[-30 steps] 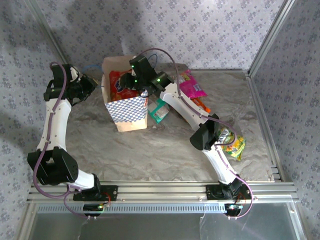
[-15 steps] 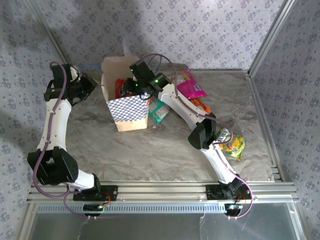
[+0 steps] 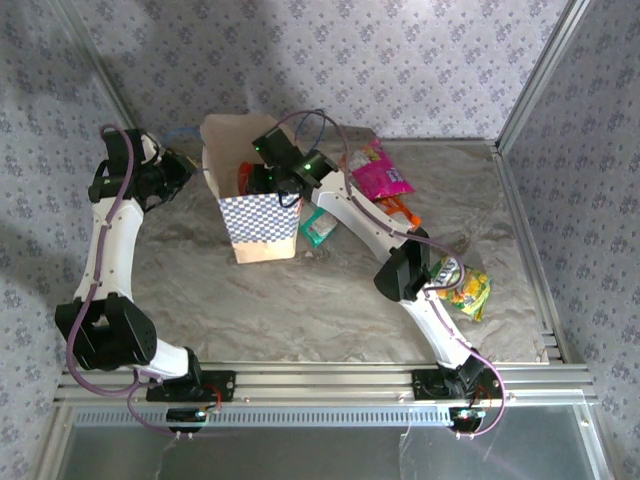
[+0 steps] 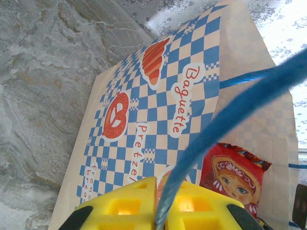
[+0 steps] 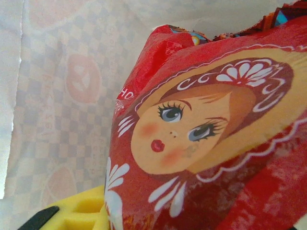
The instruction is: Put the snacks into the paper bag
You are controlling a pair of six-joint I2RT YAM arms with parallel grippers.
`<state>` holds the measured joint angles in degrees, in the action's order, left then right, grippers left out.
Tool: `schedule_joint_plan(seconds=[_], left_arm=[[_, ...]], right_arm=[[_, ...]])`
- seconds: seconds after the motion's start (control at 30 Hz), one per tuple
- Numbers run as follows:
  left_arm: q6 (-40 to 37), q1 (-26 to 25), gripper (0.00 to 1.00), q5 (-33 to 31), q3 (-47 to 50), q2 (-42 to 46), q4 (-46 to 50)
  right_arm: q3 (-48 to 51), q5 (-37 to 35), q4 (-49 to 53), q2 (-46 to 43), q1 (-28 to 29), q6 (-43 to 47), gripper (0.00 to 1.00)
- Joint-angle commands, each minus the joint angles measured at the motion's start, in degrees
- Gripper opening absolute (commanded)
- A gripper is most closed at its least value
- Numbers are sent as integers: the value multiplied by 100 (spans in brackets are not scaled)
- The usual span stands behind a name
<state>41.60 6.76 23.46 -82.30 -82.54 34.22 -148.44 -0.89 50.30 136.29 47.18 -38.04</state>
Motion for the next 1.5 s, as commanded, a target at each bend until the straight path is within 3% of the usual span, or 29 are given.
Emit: schedule_joint_plan(seconds=[0.0,0.23,0.73,1.23,1.47], left_arm=[[46,48,14,184,-18,37,-47],[1,31,28,364,-98,-8,-9],[-302,-395,32,309,-509,-130,327],[-434,-614,41,-100,-747,-141,744],[-538,-789,41,-228,-974,-318,873]], right_arm=[[-379,-279,-267,-492,67,370,37],[-378,-508,-352,-789,315,911,53],[-245,-814,-175,-1272,485,1327,54],[775,-763,-292,-2013,319,1269,55],[1860,-825,-679,-2726,129,1181,57]])
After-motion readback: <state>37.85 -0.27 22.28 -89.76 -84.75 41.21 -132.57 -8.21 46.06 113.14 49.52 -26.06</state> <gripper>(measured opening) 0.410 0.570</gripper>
